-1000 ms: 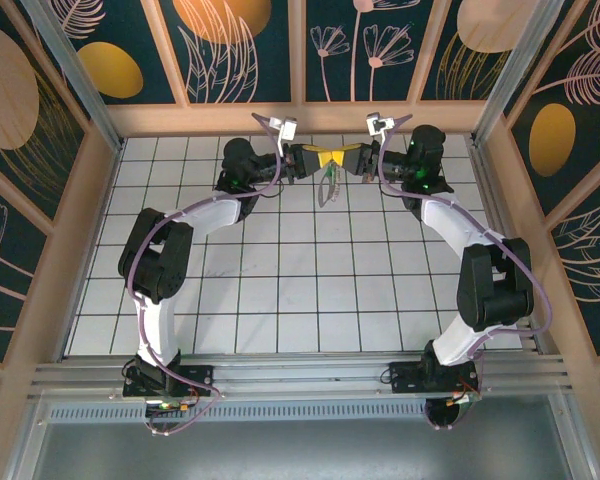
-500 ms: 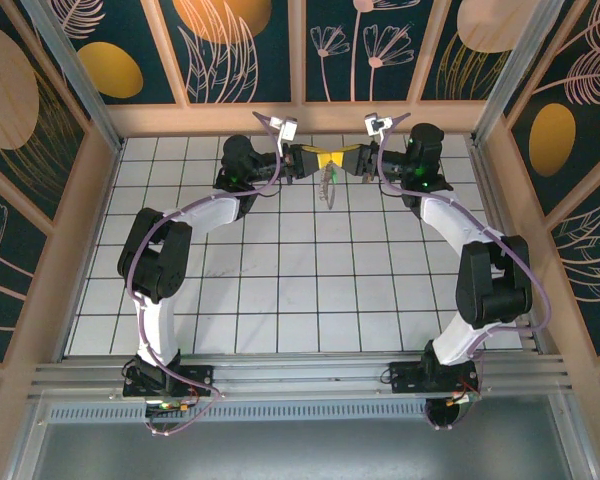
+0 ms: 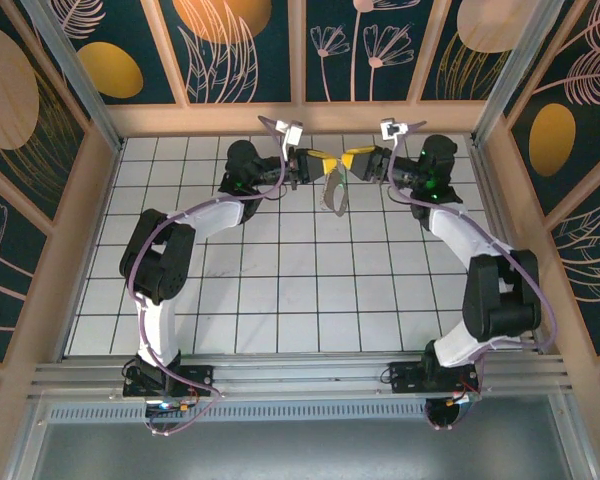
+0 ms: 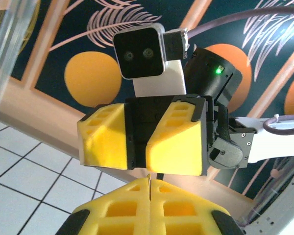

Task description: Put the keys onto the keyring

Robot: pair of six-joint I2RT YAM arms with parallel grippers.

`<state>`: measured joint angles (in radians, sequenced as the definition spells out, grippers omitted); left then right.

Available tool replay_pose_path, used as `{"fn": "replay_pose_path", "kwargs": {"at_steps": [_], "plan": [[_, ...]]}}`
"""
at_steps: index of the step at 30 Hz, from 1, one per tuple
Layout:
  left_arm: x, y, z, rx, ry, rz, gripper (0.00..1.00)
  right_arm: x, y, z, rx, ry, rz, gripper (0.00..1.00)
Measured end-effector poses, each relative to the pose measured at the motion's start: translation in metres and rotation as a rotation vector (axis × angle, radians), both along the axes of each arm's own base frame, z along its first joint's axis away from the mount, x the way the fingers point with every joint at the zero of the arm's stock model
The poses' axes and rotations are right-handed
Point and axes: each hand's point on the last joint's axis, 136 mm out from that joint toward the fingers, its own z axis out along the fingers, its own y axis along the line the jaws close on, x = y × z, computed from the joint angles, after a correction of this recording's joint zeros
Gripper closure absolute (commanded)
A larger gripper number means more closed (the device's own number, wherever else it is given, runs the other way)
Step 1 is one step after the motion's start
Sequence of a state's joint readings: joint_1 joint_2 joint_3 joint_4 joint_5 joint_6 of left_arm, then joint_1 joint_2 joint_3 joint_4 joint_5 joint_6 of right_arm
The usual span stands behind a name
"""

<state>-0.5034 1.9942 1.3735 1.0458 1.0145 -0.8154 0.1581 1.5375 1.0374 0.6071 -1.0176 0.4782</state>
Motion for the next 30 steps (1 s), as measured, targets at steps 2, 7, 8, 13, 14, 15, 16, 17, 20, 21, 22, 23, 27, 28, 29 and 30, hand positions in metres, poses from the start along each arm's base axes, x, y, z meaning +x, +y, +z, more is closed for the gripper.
{"fn": "replay_pose_path", "kwargs": {"at_steps": [2,7,8,13,14,15,16,17,20,21,22,23,27,28,29,30], "plan": [[-0.003,-0.001,0.003,-0.008,-0.007,-0.011,1.00,-0.006,-0.006,-0.002,-0.001,-0.007,-0.039,0.54],[-0.007,-0.001,0.005,-0.017,-0.011,-0.025,1.00,-0.015,-0.014,-0.024,-0.017,0.007,-0.102,0.54],[-0.008,-0.001,0.005,-0.017,-0.013,-0.028,1.00,-0.016,-0.015,-0.030,-0.020,0.018,-0.108,0.54],[-0.012,0.000,0.005,-0.016,-0.007,-0.038,1.00,-0.024,-0.016,-0.055,-0.031,0.061,-0.109,0.53],[-0.012,0.001,0.006,-0.018,-0.008,-0.039,1.00,-0.026,-0.015,-0.057,-0.032,0.065,-0.106,0.53],[-0.013,0.001,0.007,-0.020,-0.011,-0.040,1.00,-0.028,-0.014,-0.057,-0.032,0.062,-0.103,0.53],[-0.014,0.001,0.009,-0.022,-0.016,-0.042,1.00,-0.030,-0.012,-0.057,-0.032,0.056,-0.097,0.53],[-0.014,0.002,0.010,-0.025,-0.018,-0.042,1.00,-0.032,-0.009,-0.055,-0.032,0.050,-0.091,0.52],[-0.016,0.002,0.011,-0.027,-0.021,-0.046,1.00,-0.039,0.000,-0.049,-0.033,0.011,-0.067,0.50],[-0.016,0.002,0.011,-0.027,-0.021,-0.047,1.00,-0.041,0.004,-0.047,-0.034,0.004,-0.060,0.50],[-0.016,0.002,0.011,-0.026,-0.020,-0.048,1.00,-0.042,0.006,-0.047,-0.035,-0.002,-0.056,0.50],[-0.017,0.003,0.012,-0.027,-0.021,-0.048,1.00,-0.043,0.009,-0.046,-0.036,-0.008,-0.054,0.49],[-0.018,0.003,0.012,-0.026,-0.019,-0.051,1.00,-0.044,0.014,-0.043,-0.038,-0.027,-0.046,0.49],[-0.018,0.003,0.012,-0.027,-0.019,-0.051,1.00,-0.044,0.015,-0.042,-0.039,-0.033,-0.045,0.49],[-0.018,0.003,0.013,-0.027,-0.020,-0.051,1.00,-0.045,0.017,-0.041,-0.039,-0.039,-0.042,0.48],[-0.018,0.003,0.013,-0.027,-0.021,-0.051,1.00,-0.045,0.017,-0.040,-0.039,-0.041,-0.043,0.48]]}}
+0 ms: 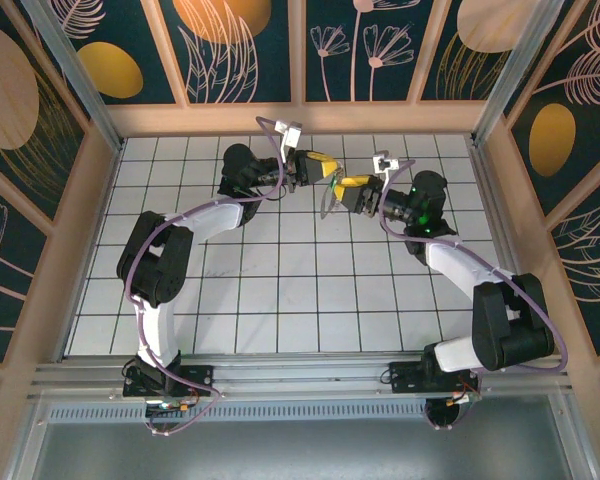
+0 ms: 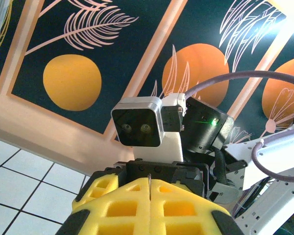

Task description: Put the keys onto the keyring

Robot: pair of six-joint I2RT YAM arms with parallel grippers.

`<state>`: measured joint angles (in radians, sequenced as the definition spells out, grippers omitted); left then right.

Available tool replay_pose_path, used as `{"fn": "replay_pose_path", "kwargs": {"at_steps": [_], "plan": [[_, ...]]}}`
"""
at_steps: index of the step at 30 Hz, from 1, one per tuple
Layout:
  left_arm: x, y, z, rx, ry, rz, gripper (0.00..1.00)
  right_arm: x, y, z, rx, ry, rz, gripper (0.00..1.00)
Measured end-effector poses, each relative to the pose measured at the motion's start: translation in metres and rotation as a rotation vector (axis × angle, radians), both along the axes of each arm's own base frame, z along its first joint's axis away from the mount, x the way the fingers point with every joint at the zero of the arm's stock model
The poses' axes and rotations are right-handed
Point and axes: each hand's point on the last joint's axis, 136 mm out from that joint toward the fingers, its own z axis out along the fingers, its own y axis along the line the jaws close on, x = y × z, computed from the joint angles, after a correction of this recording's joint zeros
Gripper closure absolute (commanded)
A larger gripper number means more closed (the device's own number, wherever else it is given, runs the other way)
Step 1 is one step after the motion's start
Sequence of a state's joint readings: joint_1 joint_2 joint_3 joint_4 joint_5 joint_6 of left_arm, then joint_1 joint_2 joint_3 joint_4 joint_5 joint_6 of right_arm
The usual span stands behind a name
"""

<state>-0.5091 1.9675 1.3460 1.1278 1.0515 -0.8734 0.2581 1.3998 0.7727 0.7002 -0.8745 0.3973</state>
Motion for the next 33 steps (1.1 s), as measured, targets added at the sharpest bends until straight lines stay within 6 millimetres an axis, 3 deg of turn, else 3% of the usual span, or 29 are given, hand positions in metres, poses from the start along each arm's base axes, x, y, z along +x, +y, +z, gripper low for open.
{"fn": "replay_pose_path", "kwargs": {"at_steps": [8,13,33], "plan": [[0.000,0.000,-0.001,0.000,0.001,0.000,1.00,0.001,0.001,0.005,-0.005,-0.025,-0.016,0.41],[0.000,0.000,-0.001,0.000,0.001,0.000,1.00,-0.002,-0.002,0.016,-0.001,-0.061,-0.033,0.42],[0.000,0.000,-0.001,-0.001,-0.001,0.000,1.00,-0.003,0.001,0.014,-0.009,-0.060,-0.029,0.45]]}}
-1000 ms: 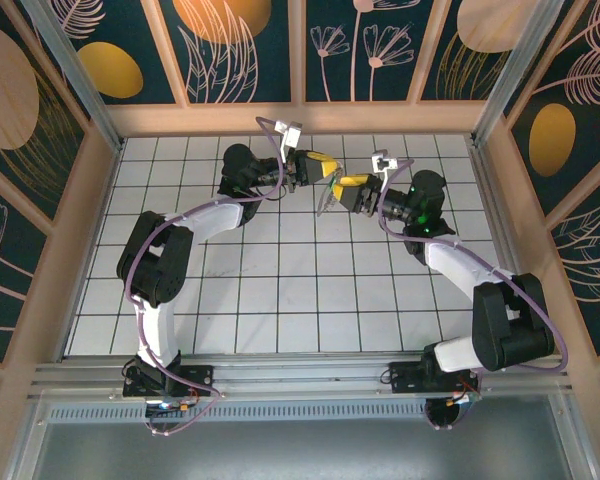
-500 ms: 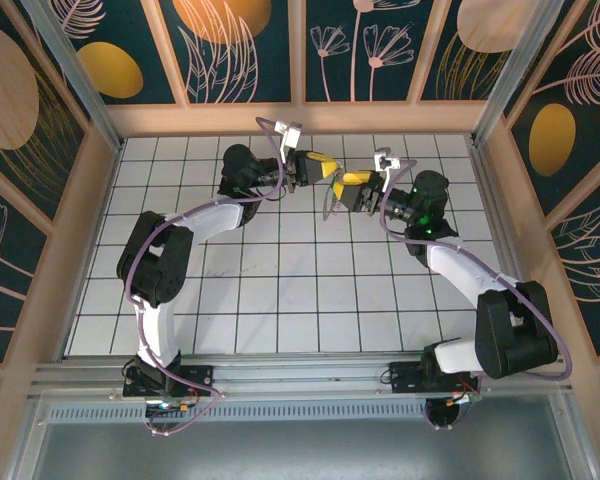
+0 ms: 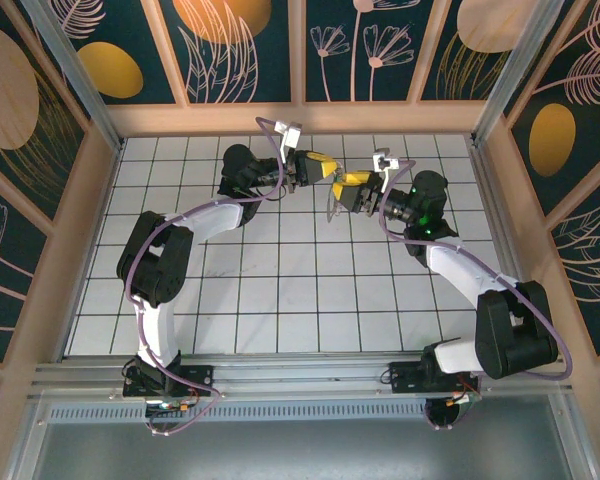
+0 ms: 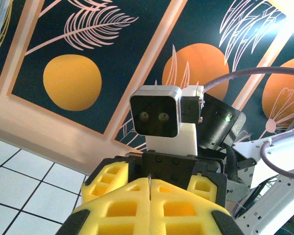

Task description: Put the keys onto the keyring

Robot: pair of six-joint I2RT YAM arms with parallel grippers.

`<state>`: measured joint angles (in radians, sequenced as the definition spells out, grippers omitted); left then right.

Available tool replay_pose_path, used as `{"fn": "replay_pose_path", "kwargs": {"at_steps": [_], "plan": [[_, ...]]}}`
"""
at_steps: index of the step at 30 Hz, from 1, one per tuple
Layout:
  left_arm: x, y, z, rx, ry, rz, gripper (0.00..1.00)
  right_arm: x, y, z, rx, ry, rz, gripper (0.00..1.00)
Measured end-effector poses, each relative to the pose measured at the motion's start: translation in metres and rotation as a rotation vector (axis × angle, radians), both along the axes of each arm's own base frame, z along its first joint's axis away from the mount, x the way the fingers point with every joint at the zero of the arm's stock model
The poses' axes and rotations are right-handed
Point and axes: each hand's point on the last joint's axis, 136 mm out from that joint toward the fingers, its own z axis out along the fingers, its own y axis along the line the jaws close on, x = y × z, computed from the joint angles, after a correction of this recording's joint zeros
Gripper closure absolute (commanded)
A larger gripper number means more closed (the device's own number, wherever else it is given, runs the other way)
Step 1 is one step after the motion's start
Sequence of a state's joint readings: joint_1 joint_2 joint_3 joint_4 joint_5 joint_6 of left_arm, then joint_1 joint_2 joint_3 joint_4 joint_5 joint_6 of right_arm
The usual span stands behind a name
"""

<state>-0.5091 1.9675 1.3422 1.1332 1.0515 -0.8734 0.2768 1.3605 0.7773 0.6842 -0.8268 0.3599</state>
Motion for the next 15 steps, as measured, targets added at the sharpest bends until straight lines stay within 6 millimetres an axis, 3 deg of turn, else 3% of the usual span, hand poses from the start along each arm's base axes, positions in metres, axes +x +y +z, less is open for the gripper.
{"fn": "replay_pose_path", "kwargs": {"at_steps": [7,15], "plan": [[0.000,0.000,0.001,-0.001,-0.001,0.000,1.00,0.007,0.000,-0.012,-0.017,0.022,-0.012,0.58],[-0.001,0.000,0.001,-0.001,-0.002,-0.002,1.00,0.008,0.000,-0.010,-0.020,0.018,-0.016,0.66]]}}
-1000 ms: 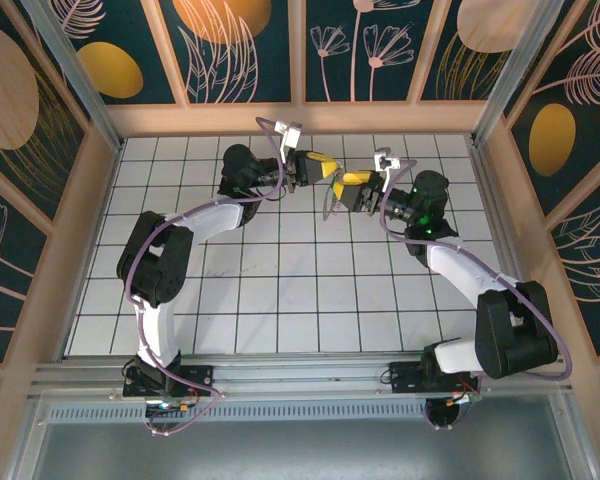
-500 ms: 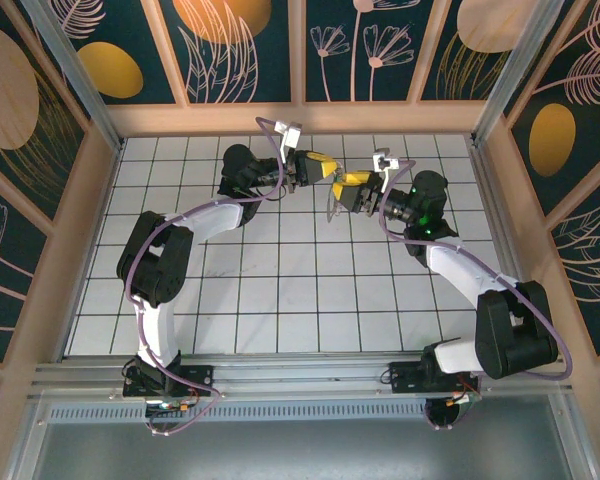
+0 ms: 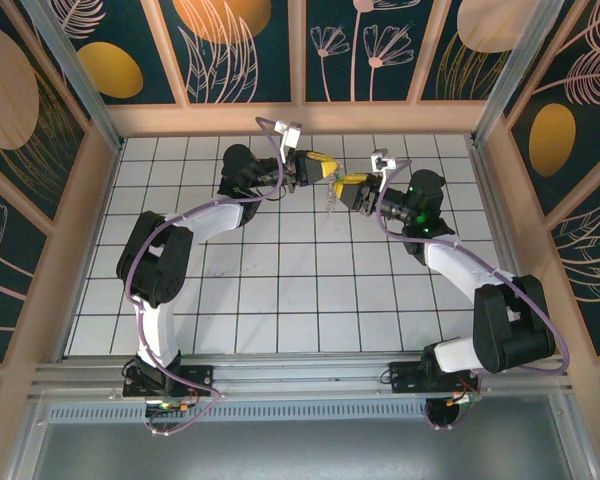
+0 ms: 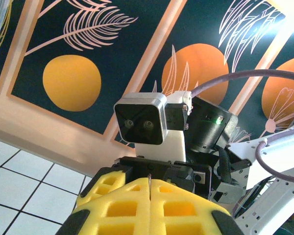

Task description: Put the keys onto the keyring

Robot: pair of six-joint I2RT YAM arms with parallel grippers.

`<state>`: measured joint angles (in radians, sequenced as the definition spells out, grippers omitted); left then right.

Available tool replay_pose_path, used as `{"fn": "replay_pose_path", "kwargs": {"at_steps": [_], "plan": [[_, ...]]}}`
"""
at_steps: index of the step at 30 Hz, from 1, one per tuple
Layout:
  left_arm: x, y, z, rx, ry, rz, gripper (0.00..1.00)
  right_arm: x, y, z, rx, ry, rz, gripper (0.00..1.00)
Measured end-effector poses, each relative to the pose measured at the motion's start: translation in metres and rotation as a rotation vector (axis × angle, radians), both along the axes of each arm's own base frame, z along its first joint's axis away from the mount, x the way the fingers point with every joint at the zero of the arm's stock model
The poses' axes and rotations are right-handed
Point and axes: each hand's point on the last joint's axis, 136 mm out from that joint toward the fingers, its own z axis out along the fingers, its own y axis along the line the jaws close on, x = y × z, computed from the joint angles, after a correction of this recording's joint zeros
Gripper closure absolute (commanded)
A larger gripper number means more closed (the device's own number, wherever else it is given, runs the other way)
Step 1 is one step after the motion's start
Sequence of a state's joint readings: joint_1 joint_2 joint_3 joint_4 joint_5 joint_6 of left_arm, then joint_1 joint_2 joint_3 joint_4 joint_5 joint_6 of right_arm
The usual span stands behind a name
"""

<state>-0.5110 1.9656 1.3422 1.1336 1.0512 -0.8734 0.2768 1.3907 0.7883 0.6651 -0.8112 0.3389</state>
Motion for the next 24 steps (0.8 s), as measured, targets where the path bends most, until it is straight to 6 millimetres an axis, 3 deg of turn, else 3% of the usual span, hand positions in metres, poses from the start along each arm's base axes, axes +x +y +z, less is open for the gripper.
{"fn": "replay_pose_path", "kwargs": {"at_steps": [8,11,17,24], "plan": [[0.000,0.000,0.001,-0.002,0.004,-0.002,1.00,0.001,0.001,0.003,-0.005,-0.009,0.001,0.64],[-0.001,0.000,0.003,-0.009,-0.001,-0.003,1.00,0.001,0.003,0.004,-0.011,-0.015,0.007,0.72],[0.000,0.000,0.005,-0.018,0.001,0.005,1.00,-0.002,0.008,0.004,-0.024,-0.028,0.028,1.00],[0.000,0.000,0.005,-0.019,0.000,0.006,1.00,-0.007,0.009,0.004,-0.038,-0.027,0.036,1.00]]}}
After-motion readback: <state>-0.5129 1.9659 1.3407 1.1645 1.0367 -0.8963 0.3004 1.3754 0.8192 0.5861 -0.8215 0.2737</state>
